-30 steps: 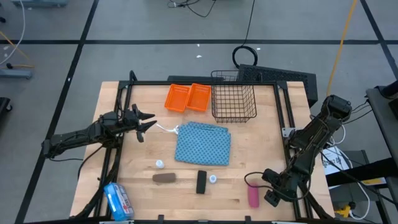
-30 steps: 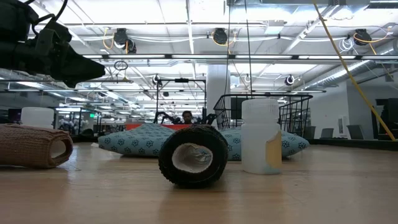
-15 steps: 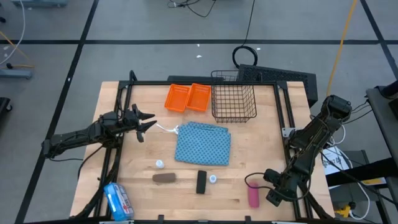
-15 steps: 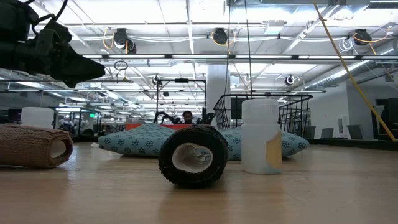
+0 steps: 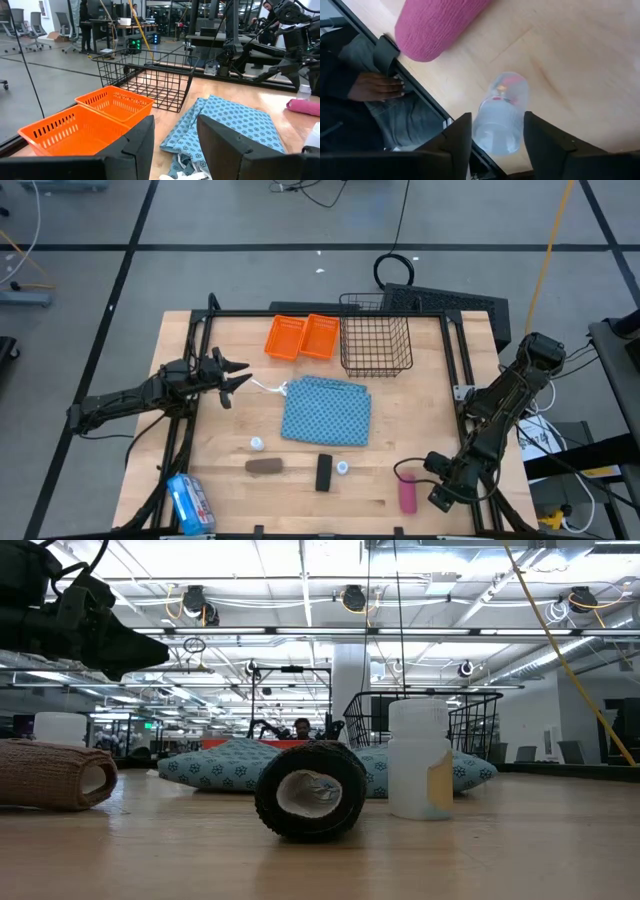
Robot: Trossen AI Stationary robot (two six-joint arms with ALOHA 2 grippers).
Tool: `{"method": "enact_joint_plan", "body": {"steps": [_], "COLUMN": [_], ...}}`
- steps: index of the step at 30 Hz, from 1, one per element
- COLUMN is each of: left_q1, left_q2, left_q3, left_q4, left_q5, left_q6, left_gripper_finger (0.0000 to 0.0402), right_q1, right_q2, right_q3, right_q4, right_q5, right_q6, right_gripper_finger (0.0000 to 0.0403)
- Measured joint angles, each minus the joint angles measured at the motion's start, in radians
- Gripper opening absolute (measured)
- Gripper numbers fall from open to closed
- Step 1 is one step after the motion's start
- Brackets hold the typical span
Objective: Pick & Place Medicine items
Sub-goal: Put the right transparent pill bottle into the left orange basket
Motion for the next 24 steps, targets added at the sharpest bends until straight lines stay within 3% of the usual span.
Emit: {"method": "enact_joint_plan", "body": {"steps": [14,24], "left_q1": [0.000,0.000], "left_q2": [0.000,0.000], "left_q3": [0.000,0.000], "left_q4": [0.000,0.000], "left_q5": [0.000,0.000], "left_q6": [0.000,0.000], "left_gripper_finger": [0.0157,0.0157], "right_q1": [-0.021,-0.116], "right_q2": [-0.010,-0.016], "right_q3": [-0.002,-0.002], "right_q4": [0.080,0.165], "right_q5": [0.004,0.006], "right_q6": [-0.066,-0.319], "right_gripper_finger": [0.0137,0.0135]}}
